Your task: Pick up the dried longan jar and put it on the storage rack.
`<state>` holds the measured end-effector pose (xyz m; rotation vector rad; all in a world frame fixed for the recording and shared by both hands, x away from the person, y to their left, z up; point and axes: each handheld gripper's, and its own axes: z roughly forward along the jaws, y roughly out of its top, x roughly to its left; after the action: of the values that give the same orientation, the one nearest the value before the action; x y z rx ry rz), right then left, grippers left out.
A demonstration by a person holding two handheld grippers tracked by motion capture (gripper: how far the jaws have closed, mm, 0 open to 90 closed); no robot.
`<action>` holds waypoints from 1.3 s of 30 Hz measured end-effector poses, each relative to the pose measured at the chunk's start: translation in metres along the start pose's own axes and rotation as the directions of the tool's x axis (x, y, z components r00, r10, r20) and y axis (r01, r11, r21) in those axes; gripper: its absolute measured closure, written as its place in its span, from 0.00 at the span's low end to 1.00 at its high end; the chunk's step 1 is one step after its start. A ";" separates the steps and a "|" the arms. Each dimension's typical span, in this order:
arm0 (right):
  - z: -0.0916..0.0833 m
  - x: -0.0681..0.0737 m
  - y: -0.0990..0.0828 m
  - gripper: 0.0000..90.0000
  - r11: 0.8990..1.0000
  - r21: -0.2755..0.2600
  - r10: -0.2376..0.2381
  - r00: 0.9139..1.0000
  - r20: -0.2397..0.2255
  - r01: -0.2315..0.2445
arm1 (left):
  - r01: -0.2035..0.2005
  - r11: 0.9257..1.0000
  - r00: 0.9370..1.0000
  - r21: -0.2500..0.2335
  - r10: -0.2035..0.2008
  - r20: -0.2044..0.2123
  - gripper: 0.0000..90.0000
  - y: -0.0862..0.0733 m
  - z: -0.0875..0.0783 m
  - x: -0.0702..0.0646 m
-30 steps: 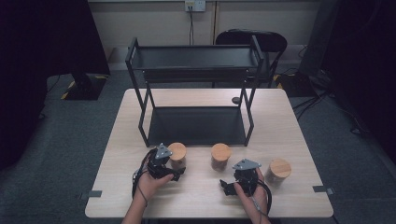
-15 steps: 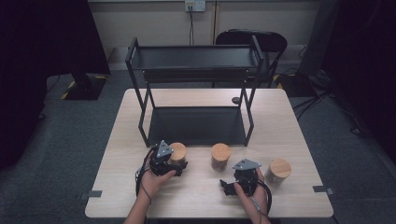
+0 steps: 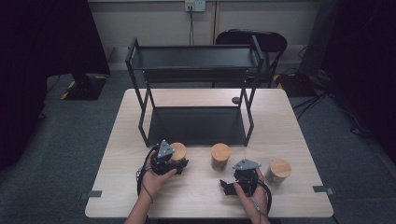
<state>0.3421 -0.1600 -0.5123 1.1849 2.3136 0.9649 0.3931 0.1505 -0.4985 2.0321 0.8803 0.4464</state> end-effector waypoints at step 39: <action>0.000 0.000 0.000 0.00 1.000 0.000 0.000 1.000 0.000 0.000 | 0.002 1.000 1.000 0.016 -0.002 -0.013 0.29 0.014 -0.012 0.007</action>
<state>0.3421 -0.1600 -0.5123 1.1850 2.3136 0.9648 0.3966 0.1570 -0.4799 2.0453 0.8965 0.4533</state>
